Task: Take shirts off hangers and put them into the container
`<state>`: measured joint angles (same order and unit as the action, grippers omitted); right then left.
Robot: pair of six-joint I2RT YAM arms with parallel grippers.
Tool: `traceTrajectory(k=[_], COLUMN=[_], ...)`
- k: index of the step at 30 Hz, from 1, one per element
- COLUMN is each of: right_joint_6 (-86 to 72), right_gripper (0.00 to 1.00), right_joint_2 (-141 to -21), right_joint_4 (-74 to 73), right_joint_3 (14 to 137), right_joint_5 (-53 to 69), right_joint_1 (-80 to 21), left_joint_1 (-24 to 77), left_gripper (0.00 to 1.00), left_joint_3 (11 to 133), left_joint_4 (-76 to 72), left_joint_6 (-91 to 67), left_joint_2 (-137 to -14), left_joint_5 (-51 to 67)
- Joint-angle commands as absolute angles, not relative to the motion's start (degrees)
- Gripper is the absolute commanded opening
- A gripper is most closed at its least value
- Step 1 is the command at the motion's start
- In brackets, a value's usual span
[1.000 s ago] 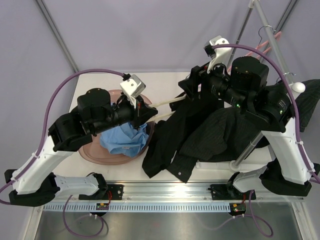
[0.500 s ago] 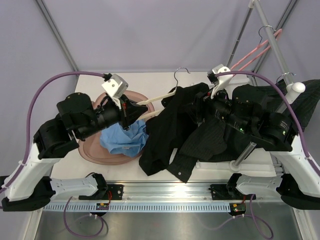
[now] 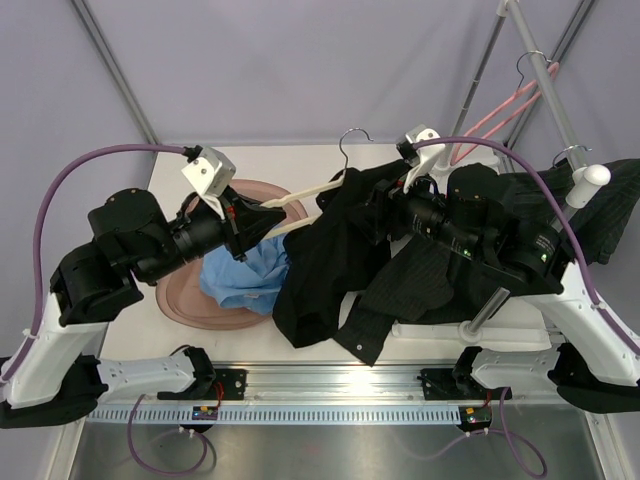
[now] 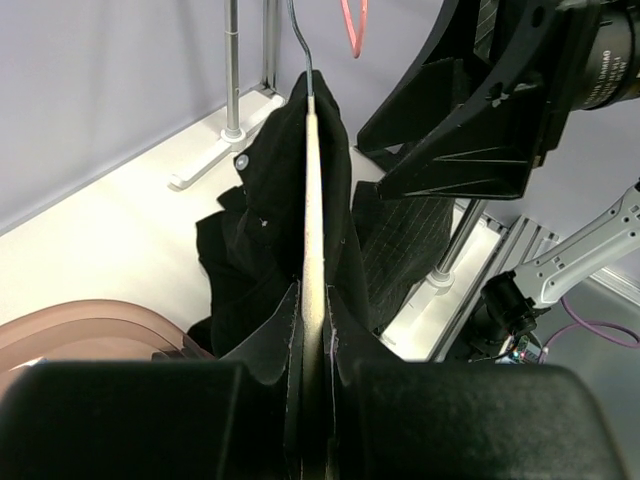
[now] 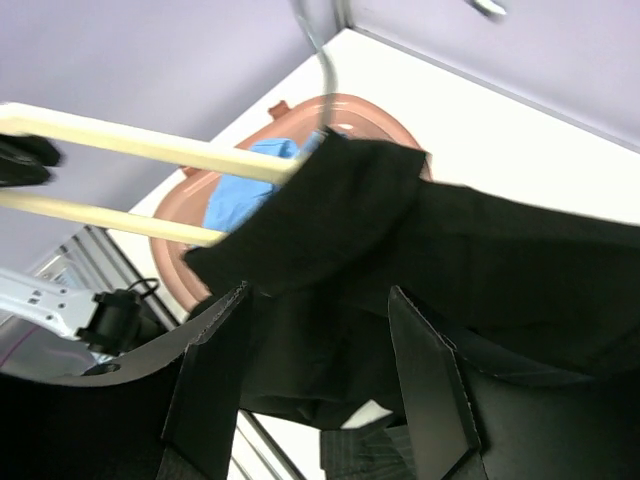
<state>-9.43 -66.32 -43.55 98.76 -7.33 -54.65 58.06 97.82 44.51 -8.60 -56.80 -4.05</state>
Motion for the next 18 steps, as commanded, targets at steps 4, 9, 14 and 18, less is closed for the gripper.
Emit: traceTrajectory(k=[4, 9, 14, 18], right_joint_6=[-10.1, -9.3, -9.8, -10.1], right_gripper=[0.66, 0.65, 0.65, 0.63], right_joint_2=[-66.8, -68.0, -67.5, -68.1], right_joint_4=[-37.8, -37.1, -35.7, -35.5], right_joint_3=[99.1, 99.1, 97.3, 97.5], right_joint_5=[-4.1, -5.7, -6.2, -6.9], right_joint_1=[-56.3, -56.2, -56.2, -56.3], left_joint_1=[58.1, 58.1, 58.1, 58.1], left_gripper=[0.00, 0.00, 0.00, 0.00], left_joint_3=[99.5, 99.5, 99.8, 99.7], left_joint_4=[37.8, 37.4, 38.0, 38.1], left_joint_6=[-8.3, -9.0, -9.1, -9.2], left_joint_2=[-56.7, -55.9, -55.0, -54.3], left_joint_5=[-2.7, -1.1, -0.5, -0.4])
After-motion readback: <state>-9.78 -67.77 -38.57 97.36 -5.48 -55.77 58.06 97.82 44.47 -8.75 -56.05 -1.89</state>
